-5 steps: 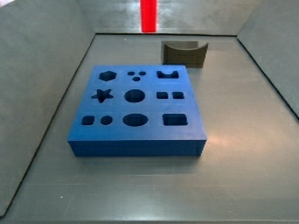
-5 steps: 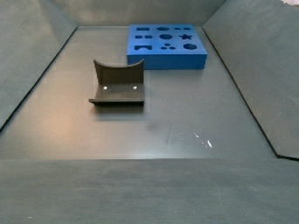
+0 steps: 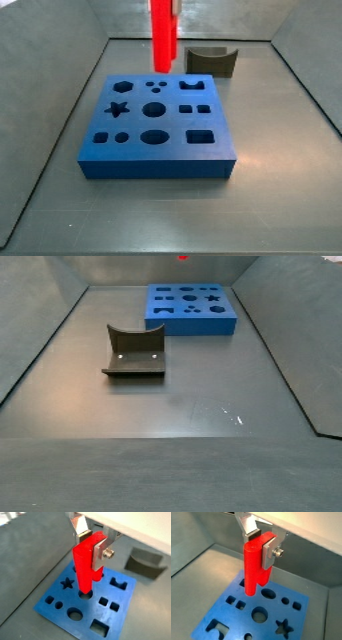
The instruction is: Insert the square-circle object.
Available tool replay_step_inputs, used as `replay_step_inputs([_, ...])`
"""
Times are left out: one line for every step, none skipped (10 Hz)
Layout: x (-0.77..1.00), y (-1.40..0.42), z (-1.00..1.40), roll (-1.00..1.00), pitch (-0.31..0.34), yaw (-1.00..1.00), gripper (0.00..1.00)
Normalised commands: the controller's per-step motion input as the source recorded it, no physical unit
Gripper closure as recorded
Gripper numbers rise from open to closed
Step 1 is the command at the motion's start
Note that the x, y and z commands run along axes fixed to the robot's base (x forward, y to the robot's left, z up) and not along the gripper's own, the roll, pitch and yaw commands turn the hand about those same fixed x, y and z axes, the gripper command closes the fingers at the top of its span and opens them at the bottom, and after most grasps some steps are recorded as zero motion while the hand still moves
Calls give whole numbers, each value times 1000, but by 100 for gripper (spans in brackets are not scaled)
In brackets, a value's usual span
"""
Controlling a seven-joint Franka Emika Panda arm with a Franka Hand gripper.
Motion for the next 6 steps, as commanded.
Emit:
replay_step_inputs([0, -94, -371, -30, 0, -951, 100])
replay_step_inputs([-266, -71, -443, -96, 0, -760, 100])
replay_step_inputs([-534, -217, -283, -26, -20, -509, 100])
replay_step_inputs([-669, -251, -243, -31, -37, -389, 100])
replay_step_inputs([-714, -226, -246, -51, -41, -360, 100])
replay_step_inputs([-671, -180, -234, -37, -44, -431, 100])
